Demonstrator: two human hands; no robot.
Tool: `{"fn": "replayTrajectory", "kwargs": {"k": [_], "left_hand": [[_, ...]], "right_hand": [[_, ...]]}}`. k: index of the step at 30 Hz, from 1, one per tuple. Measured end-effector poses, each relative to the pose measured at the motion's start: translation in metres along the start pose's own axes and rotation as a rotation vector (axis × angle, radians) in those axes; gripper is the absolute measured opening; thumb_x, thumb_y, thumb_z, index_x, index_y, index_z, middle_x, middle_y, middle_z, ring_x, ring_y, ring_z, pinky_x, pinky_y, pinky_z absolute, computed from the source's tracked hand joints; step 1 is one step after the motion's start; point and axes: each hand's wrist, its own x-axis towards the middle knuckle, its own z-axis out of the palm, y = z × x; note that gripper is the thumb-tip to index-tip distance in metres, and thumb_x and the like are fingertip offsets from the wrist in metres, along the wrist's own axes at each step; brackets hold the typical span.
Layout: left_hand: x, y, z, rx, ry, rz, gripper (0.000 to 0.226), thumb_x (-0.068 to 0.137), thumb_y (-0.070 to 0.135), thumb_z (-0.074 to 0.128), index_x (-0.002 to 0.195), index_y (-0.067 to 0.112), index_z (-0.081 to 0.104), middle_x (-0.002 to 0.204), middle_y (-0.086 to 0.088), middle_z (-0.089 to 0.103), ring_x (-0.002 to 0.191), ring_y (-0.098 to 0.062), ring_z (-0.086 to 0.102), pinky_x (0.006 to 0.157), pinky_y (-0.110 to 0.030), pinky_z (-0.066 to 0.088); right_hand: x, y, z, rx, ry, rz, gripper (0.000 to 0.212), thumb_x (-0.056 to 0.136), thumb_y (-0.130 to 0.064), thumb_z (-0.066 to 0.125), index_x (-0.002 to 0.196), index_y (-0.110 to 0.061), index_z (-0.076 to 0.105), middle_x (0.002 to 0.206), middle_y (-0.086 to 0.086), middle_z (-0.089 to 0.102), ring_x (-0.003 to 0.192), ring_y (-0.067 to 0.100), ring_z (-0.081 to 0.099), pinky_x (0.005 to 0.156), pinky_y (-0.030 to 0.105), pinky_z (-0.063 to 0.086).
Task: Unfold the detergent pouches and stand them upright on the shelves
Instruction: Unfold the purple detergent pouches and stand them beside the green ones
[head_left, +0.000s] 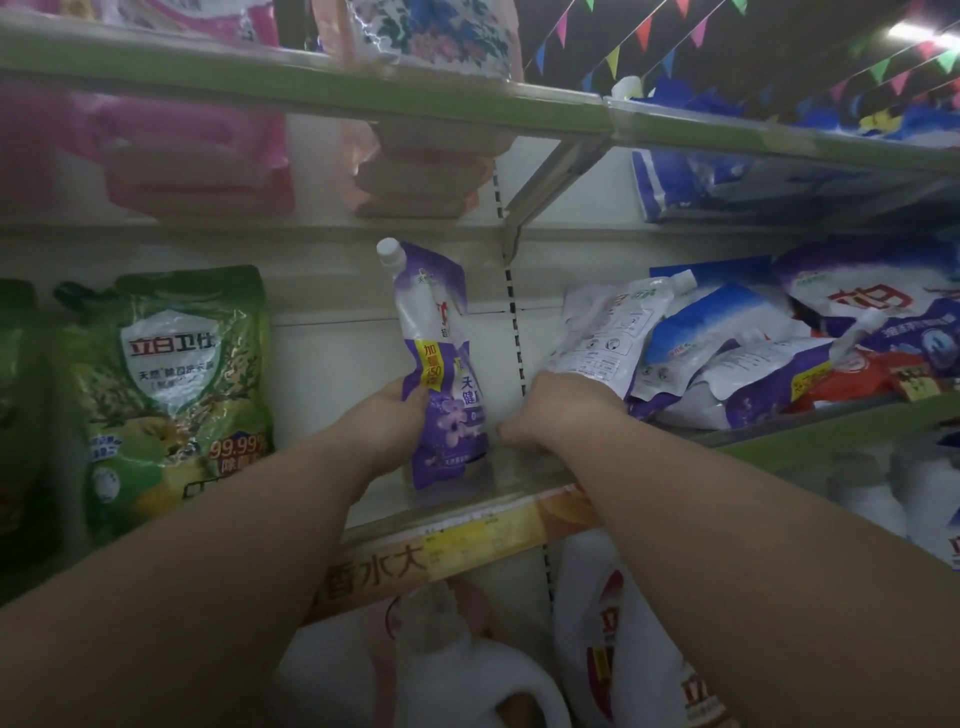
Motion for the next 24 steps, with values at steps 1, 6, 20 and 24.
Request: {"fn": "replayTrajectory", "kwargs": {"k": [1,6,20,24], "left_hand": [[0.0,-0.002,0.0,-0.009,-0.007,0.01,0.027,0.113,0.039,0.039,0.124,0.027,0.06,0.119,-0.004,0.073,0.108,-0.023,0.071,0.105,-0.042,0.053],[0.002,-0.003,-0.003,-0.07,-0.003,-0.017,0.026,0.112,0.037,0.041,0.112,0.025,0.064,0.113,-0.005,0.075,0.106,-0.024,0.072,0.104,-0.044,0.053],[0.001,-0.001,-0.012,-0.003,0.088,0.012,0.034,0.071,0.025,0.05,0.09,0.013,0.075,0.09,-0.009,0.078,0.093,-0.033,0.074,0.094,-0.05,0.059],[0.001,0.003,-0.011,0.026,0.16,0.03,0.028,0.079,0.022,0.052,0.104,0.02,0.064,0.103,-0.004,0.073,0.094,-0.026,0.068,0.086,-0.038,0.057]], "right_hand": [[0.002,-0.003,-0.003,0.004,-0.006,0.013,0.042,0.09,-0.051,0.062,0.115,-0.018,0.057,0.102,0.003,0.058,0.096,0.027,0.058,0.073,0.033,0.045],[0.013,-0.021,-0.018,0.06,0.104,0.013,0.028,0.092,-0.041,0.063,0.099,-0.015,0.056,0.097,0.006,0.062,0.087,0.029,0.059,0.074,0.035,0.047],[0.07,-0.065,-0.007,0.606,-0.173,-0.032,0.031,0.109,-0.023,0.045,0.079,-0.016,0.052,0.08,0.008,0.055,0.095,0.027,0.058,0.105,0.04,0.053],[0.076,-0.054,0.011,0.89,-0.225,0.043,0.025,0.096,-0.032,0.057,0.083,-0.014,0.068,0.068,0.009,0.074,0.066,0.027,0.07,0.073,0.035,0.058]]}}
